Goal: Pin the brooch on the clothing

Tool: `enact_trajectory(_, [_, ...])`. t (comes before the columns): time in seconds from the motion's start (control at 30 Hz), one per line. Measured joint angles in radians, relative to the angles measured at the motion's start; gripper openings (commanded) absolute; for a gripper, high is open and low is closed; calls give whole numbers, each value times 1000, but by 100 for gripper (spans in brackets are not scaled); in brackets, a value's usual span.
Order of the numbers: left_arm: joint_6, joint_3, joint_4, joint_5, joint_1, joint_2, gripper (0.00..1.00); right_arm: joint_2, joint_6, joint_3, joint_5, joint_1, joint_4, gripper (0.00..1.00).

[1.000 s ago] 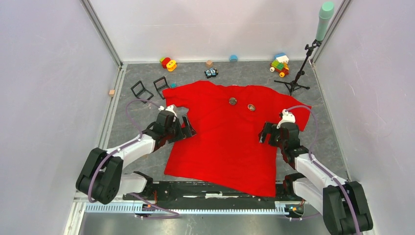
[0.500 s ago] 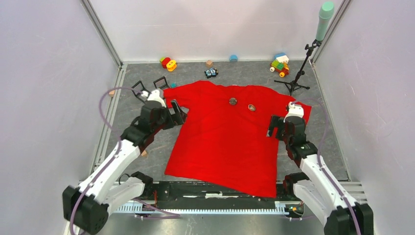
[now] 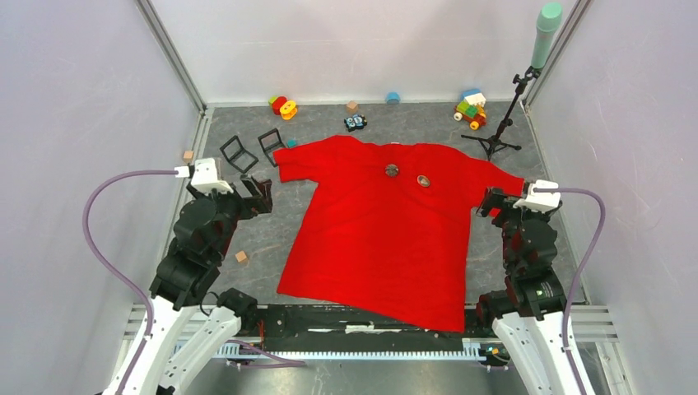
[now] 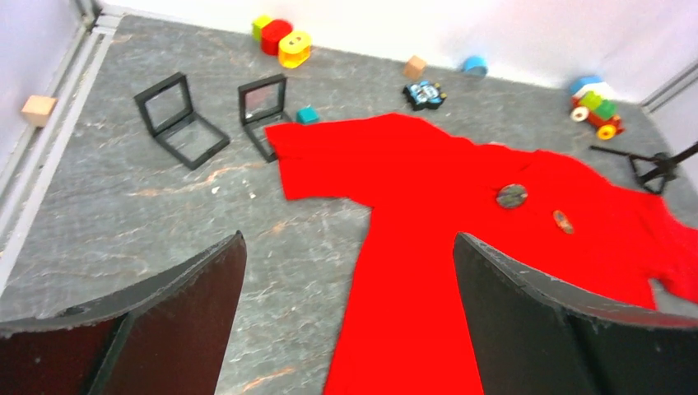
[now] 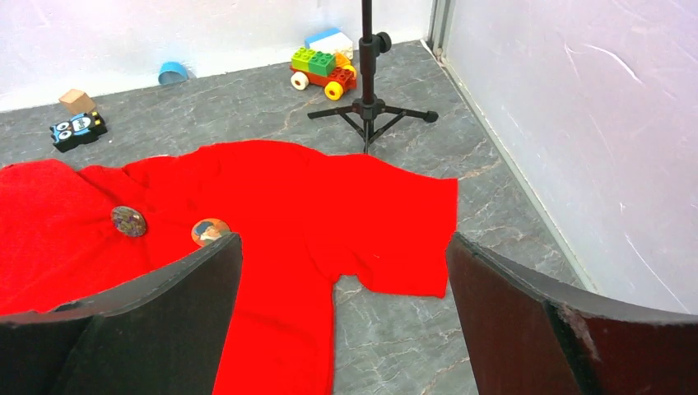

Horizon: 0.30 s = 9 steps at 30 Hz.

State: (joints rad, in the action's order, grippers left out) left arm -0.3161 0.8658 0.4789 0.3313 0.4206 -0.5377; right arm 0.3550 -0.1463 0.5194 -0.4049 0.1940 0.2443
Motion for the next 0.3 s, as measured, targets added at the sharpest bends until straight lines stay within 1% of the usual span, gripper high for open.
enact_trajectory(0.17, [31, -61, 20, 35, 0, 10, 100, -23, 24, -21, -2, 0, -6, 98])
enact_trajectory(0.3, [35, -71, 29, 40, 0, 11, 100, -22, 34, -21, -8, 0, -6, 98])
